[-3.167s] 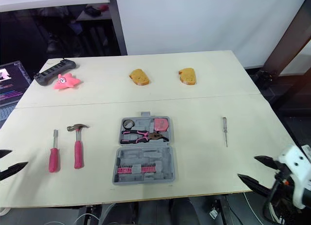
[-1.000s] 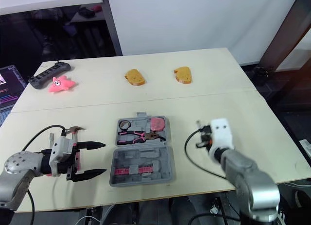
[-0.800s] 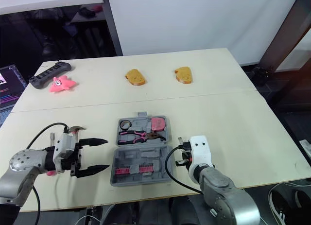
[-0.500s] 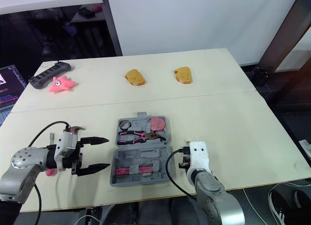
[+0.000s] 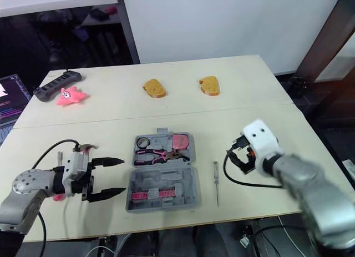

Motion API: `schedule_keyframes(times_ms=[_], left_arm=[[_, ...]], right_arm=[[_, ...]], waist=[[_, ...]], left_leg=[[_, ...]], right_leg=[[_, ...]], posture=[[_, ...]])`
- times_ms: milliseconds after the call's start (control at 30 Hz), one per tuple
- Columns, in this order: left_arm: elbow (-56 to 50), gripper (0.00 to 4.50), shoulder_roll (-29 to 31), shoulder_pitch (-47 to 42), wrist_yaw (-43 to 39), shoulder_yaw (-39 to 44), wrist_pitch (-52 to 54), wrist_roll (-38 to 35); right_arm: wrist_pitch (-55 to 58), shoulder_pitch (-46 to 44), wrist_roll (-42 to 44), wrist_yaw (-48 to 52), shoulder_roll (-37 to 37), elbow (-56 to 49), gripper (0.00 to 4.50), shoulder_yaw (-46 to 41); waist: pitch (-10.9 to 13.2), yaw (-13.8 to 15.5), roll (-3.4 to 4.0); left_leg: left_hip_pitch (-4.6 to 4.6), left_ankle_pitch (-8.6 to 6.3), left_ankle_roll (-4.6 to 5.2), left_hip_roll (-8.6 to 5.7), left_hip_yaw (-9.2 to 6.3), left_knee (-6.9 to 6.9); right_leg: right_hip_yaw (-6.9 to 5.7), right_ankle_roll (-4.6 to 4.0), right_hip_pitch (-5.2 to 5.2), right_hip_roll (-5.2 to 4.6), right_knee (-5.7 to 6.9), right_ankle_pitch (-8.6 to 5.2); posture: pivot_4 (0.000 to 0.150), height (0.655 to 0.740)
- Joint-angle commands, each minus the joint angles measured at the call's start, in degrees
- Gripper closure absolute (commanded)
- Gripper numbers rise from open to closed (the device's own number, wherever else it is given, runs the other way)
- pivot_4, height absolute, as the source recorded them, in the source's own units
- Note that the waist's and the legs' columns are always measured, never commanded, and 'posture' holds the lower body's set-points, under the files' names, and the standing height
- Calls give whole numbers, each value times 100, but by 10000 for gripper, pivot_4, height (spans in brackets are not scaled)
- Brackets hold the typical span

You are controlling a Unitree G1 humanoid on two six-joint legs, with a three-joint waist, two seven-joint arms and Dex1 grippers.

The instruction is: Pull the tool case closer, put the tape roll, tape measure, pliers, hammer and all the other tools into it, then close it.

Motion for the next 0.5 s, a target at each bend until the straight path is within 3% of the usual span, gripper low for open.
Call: schedule_keyframes(times_ms=[33, 100, 233, 500], left_arm=[[-108, 0, -24, -52, -2, -45, -95, -3], [-119, 0, -35, -77, -13, -84, -79, -12], [-194, 0, -73, -71, 39, -176, -62, 1], [-315, 0, -83, 34, 142, -192, -39, -10]], right_arm=[[-2512, -391, -982, 1965, -656, 606, 503, 1352], [-3625, -936, -1729, 2551, -501, 1161, 503, 2116], [-5705, -2308, -3471, 3459, 587, 2330, 503, 3683], [-7170, -3141, -4828, 4041, 1750, 3587, 503, 4616]], waist=[[3, -10, -15], [16, -22, -31], [29, -107, -47], [34, 38, -53]], left_leg=[[3, 0, 0, 2, -3, -13], [-1, -1, 1, 9, -1, -2], [6, 4, -8, 3, 35, 10], [-20, 7, -13, -7, 20, 10]], right_leg=[[-4, 1, 2, 0, -5, -1], [-4, 2, 3, 4, -6, -1], [19, 9, 0, -13, -2, 11], [11, 7, -24, -22, 6, 16]], posture=[[1500, 7400], [1500, 7400], [1500, 7400], [1500, 7400]])
